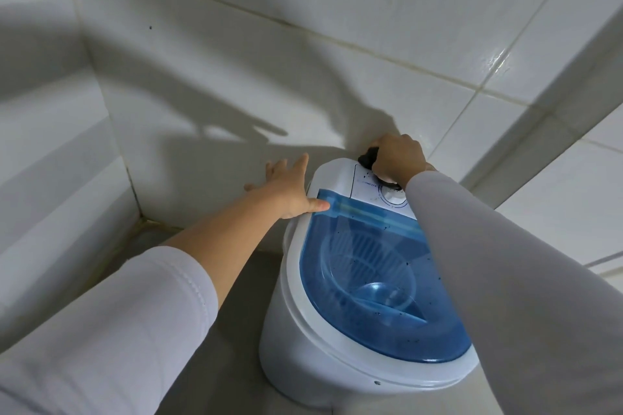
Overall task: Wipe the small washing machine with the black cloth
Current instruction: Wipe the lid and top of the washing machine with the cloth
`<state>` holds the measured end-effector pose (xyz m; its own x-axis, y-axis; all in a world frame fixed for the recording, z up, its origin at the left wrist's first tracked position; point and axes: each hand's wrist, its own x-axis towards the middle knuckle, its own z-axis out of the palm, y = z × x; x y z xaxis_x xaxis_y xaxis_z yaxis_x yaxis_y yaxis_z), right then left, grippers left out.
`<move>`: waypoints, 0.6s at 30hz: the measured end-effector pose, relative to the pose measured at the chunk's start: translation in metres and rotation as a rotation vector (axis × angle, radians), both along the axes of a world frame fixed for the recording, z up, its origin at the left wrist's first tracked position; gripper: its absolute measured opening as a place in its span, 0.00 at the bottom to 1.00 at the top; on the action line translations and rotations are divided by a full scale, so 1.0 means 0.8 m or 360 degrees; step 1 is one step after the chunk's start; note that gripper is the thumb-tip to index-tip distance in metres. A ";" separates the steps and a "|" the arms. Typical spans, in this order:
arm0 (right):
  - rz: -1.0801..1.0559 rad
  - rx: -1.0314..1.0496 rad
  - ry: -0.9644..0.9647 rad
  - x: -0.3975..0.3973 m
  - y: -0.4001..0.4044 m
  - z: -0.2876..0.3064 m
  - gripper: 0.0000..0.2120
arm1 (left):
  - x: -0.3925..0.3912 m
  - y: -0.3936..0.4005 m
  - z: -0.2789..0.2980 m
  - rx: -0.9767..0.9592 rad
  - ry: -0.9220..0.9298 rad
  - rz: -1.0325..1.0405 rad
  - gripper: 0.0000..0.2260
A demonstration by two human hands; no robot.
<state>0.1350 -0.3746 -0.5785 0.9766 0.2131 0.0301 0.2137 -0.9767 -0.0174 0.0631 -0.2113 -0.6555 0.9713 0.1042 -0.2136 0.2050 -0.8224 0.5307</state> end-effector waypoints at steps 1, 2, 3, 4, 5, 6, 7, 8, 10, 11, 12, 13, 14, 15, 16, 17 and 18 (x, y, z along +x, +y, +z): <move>0.0019 -0.0011 -0.0012 -0.001 0.001 0.000 0.16 | 0.000 0.000 0.001 0.0005 -0.0002 -0.0003 0.48; 0.0039 -0.0022 -0.0018 -0.002 0.001 0.000 0.16 | 0.000 0.000 0.002 0.0008 -0.0005 -0.0007 0.48; 0.0052 -0.0025 -0.0013 -0.003 0.002 0.000 0.16 | 0.000 0.000 0.002 0.0006 -0.0005 -0.0009 0.48; 0.0063 -0.0027 -0.0005 -0.005 0.002 0.000 0.16 | 0.001 0.001 0.001 0.0000 -0.0003 -0.0008 0.49; 0.0078 -0.0032 0.0005 -0.007 0.002 0.000 0.16 | 0.001 0.001 0.000 -0.0006 0.0001 -0.0003 0.49; 0.0104 -0.0043 0.0011 -0.010 0.003 0.002 0.16 | 0.002 0.001 -0.001 -0.0012 0.0003 0.0003 0.49; 0.0134 -0.0055 0.0018 -0.012 0.003 0.003 0.17 | 0.002 0.001 -0.002 -0.0019 0.0005 0.0009 0.49; 0.0164 -0.0064 0.0030 -0.015 0.002 0.005 0.18 | 0.002 0.001 -0.002 -0.0023 0.0005 0.0014 0.49; 0.0226 -0.0072 0.0067 -0.021 0.002 0.007 0.19 | 0.002 0.001 -0.003 -0.0019 -0.0001 0.0023 0.49; 0.0257 -0.0080 0.0081 -0.023 0.002 0.007 0.20 | 0.002 0.000 -0.003 -0.0014 -0.0006 0.0028 0.49; 0.0290 -0.0091 0.0086 -0.027 0.002 0.007 0.20 | 0.001 0.000 -0.002 -0.0011 -0.0010 0.0034 0.49; 0.0322 -0.0104 0.0087 -0.029 0.000 0.007 0.20 | 0.000 -0.001 -0.002 -0.0013 -0.0014 0.0039 0.49; 0.0354 -0.0117 0.0083 -0.033 -0.001 0.007 0.21 | -0.001 -0.002 -0.001 -0.0016 -0.0018 0.0045 0.49; 0.0384 -0.0130 0.0081 -0.037 -0.002 0.007 0.22 | -0.002 -0.002 -0.001 -0.0018 -0.0022 0.0053 0.48; 0.0412 -0.0144 0.0076 -0.040 -0.002 0.007 0.22 | -0.003 -0.003 0.000 -0.0019 -0.0025 0.0063 0.48; 0.0435 -0.0153 0.0073 -0.044 -0.003 0.007 0.23 | -0.003 -0.003 0.000 -0.0020 -0.0027 0.0073 0.48; 0.0456 -0.0159 0.0072 -0.047 -0.003 0.006 0.23 | -0.004 -0.004 0.000 -0.0017 -0.0030 0.0082 0.48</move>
